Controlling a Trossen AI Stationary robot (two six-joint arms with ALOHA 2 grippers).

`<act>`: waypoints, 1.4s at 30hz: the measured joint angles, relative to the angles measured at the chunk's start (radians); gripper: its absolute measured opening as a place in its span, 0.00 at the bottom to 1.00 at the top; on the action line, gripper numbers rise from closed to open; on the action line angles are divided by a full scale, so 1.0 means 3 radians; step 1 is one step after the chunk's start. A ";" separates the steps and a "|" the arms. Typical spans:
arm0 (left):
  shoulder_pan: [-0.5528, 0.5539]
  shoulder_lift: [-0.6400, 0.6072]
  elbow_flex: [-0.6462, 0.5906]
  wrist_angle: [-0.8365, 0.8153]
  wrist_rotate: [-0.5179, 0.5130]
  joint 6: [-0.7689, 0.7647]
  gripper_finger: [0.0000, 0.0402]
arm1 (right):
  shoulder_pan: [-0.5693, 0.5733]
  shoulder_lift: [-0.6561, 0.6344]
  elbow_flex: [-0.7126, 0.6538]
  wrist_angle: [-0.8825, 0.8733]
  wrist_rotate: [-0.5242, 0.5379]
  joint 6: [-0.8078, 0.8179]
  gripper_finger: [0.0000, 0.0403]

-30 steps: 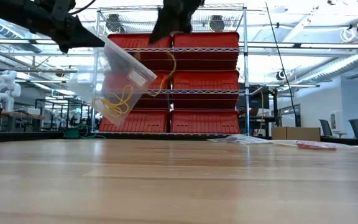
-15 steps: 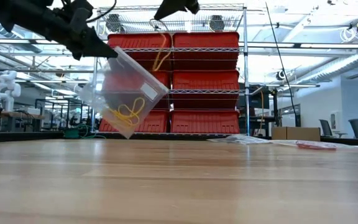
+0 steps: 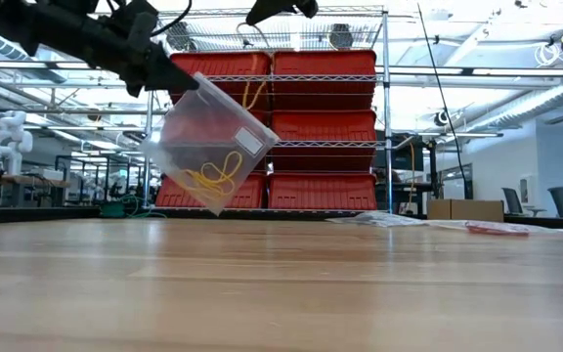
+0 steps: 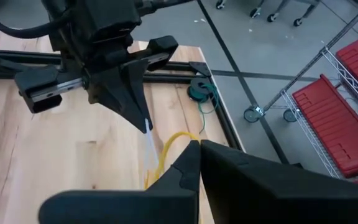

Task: Sort rubber bands
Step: Put the yellow rubber band into the zip bag

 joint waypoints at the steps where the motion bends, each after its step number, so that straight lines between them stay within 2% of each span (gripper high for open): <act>1: 0.0000 0.0008 0.0000 0.0040 0.0000 0.0002 0.00 | 0.0000 0.0000 0.0000 0.0000 -0.0001 0.0000 0.00; 13: 0.0000 0.0010 0.0000 0.0236 0.0001 0.0064 0.00 | -0.0001 0.0000 0.0000 0.0011 0.0008 0.0062 0.00; 19: 0.0000 0.0011 0.0000 0.0220 0.0001 0.0064 0.00 | -0.0001 -0.0004 0.0000 0.0071 0.0144 0.0055 0.00; 31: 0.0000 0.0011 0.0000 0.0207 0.0003 0.0064 0.00 | -0.0005 -0.0011 0.0000 0.0109 0.0153 0.0061 0.00; 42: 0.0000 0.0011 0.0000 0.0174 0.0019 0.0064 0.00 | -0.0005 -0.0018 0.0177 0.0024 0.0154 0.0063 0.00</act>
